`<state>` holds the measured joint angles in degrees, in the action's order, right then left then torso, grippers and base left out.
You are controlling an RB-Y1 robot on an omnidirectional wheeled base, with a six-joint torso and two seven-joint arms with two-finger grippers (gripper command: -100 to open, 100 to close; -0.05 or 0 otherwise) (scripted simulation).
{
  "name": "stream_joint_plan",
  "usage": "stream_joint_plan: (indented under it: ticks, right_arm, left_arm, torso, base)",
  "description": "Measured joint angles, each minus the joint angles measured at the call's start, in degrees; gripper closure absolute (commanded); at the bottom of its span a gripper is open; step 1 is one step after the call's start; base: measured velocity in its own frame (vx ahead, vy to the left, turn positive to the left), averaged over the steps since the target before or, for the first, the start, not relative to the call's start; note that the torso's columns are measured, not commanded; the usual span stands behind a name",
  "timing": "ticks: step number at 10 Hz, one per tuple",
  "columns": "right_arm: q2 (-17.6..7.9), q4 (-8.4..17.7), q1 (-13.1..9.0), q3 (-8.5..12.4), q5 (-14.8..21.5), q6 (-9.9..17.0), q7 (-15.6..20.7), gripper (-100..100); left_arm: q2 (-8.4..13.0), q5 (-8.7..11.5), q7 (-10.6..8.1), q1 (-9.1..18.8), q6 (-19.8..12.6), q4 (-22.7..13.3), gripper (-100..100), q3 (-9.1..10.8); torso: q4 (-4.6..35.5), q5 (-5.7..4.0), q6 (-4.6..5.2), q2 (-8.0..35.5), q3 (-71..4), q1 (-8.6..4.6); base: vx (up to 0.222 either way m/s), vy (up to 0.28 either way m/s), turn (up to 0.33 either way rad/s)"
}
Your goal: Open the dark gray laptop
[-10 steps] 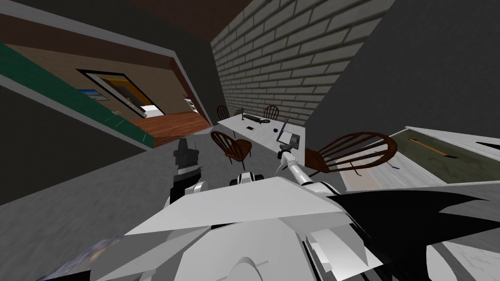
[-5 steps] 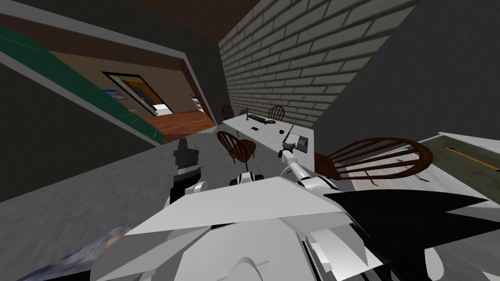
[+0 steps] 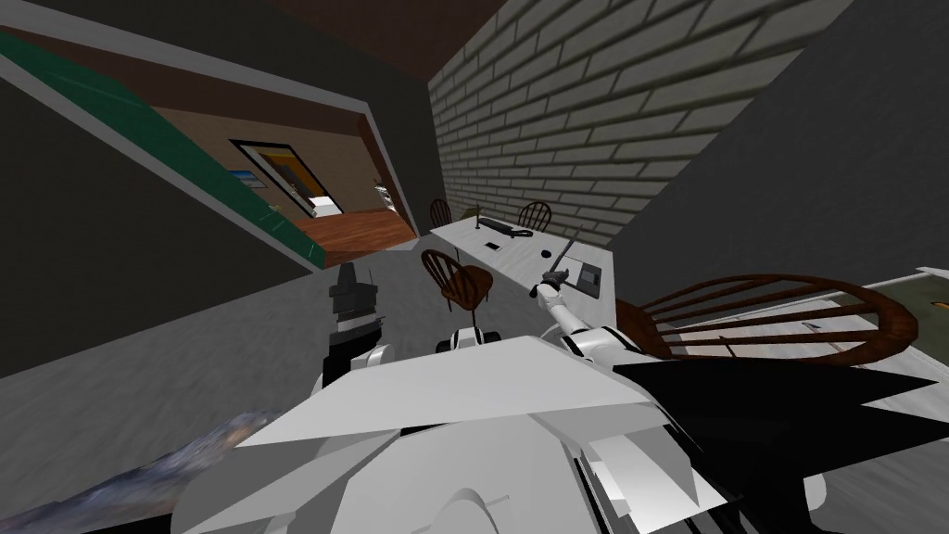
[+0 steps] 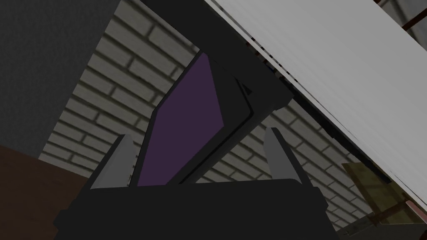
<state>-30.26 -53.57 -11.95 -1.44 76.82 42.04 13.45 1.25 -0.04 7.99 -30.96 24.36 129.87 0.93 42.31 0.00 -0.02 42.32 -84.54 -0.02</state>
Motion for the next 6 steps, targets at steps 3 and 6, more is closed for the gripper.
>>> stream_joint_plan:
  ticks: [3, 6]
  right_arm:
    - [-0.49, 2.93, -1.72, -0.36, 1.56, 1.53, -0.06, -100]
    - [-0.04, 2.66, -1.71, -0.39, 1.71, 1.66, -0.85, 100]
  left_arm:
    - [0.0, 0.0, 0.0, 0.0, 0.0, 0.0, 0, 0.0]
    - [0.01, 0.0, 0.0, 0.0, 0.0, 0.0, 0, 0.01]
  torso:
    - [-0.01, -0.02, 0.04, 0.03, 0.01, -0.05]
    - [0.0, 0.01, 0.06, 0.03, 0.01, -0.05]
  base:
    - [0.014, 0.017, 0.022]
    - [-0.007, -0.024, -0.003]
